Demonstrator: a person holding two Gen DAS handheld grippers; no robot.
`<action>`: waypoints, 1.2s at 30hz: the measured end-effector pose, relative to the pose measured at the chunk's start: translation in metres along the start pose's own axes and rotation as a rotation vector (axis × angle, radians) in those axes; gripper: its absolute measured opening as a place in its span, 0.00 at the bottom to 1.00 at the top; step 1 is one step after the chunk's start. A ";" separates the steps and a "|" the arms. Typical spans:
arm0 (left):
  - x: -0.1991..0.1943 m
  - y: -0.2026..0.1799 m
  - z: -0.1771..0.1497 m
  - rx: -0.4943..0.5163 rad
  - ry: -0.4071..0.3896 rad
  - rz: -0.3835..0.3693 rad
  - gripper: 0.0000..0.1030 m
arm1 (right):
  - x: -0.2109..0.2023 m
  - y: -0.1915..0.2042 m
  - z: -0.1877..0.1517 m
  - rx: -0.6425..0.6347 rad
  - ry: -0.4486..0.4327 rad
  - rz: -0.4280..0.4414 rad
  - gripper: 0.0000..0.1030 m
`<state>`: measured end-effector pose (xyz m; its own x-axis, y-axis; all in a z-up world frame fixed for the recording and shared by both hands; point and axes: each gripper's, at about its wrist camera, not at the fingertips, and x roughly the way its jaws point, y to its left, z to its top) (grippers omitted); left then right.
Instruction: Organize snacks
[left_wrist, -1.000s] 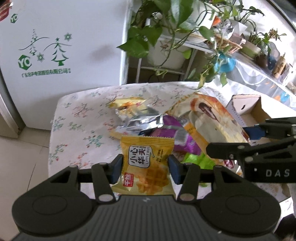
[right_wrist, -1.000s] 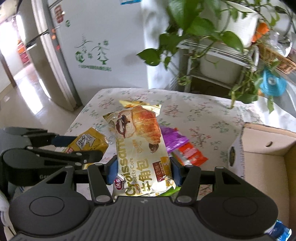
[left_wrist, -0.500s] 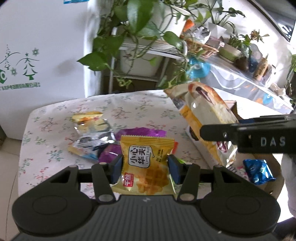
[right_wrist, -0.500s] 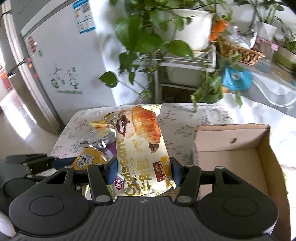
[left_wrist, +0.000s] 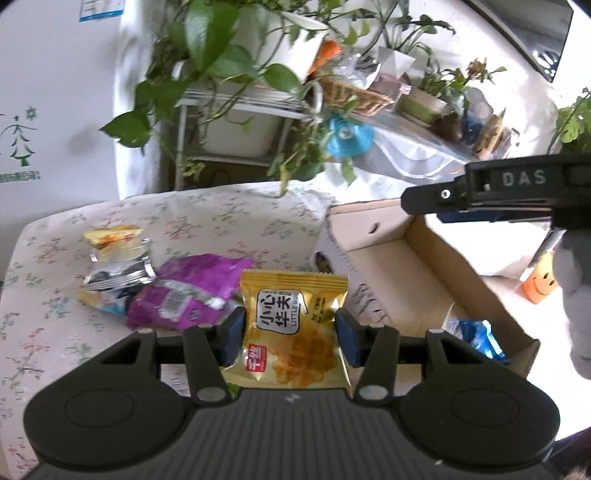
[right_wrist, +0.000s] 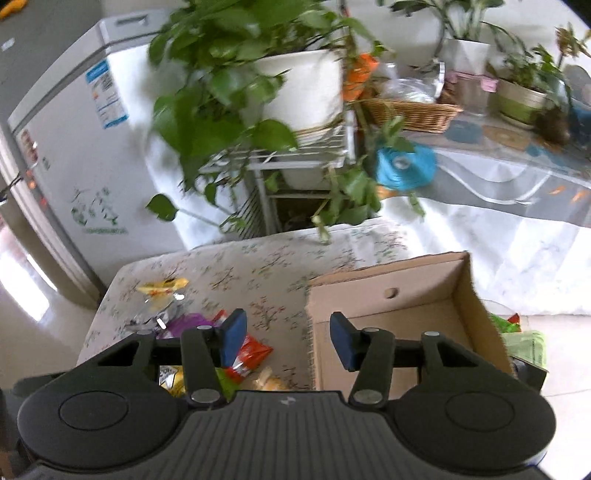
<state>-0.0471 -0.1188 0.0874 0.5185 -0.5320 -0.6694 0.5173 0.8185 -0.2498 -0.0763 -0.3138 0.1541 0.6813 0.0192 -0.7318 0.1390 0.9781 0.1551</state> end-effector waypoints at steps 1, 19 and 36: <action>0.002 -0.004 0.000 -0.006 0.001 -0.011 0.49 | 0.000 -0.005 0.000 0.014 0.006 -0.011 0.55; -0.029 0.039 -0.018 -0.034 0.016 0.101 0.49 | 0.035 0.064 -0.084 -0.172 0.343 0.187 0.69; -0.030 0.057 -0.020 -0.115 -0.013 0.146 0.49 | 0.080 0.107 -0.139 -0.259 0.499 0.133 0.56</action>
<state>-0.0468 -0.0518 0.0787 0.5916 -0.4077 -0.6955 0.3550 0.9063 -0.2293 -0.1067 -0.1791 0.0196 0.2505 0.1792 -0.9514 -0.1479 0.9783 0.1453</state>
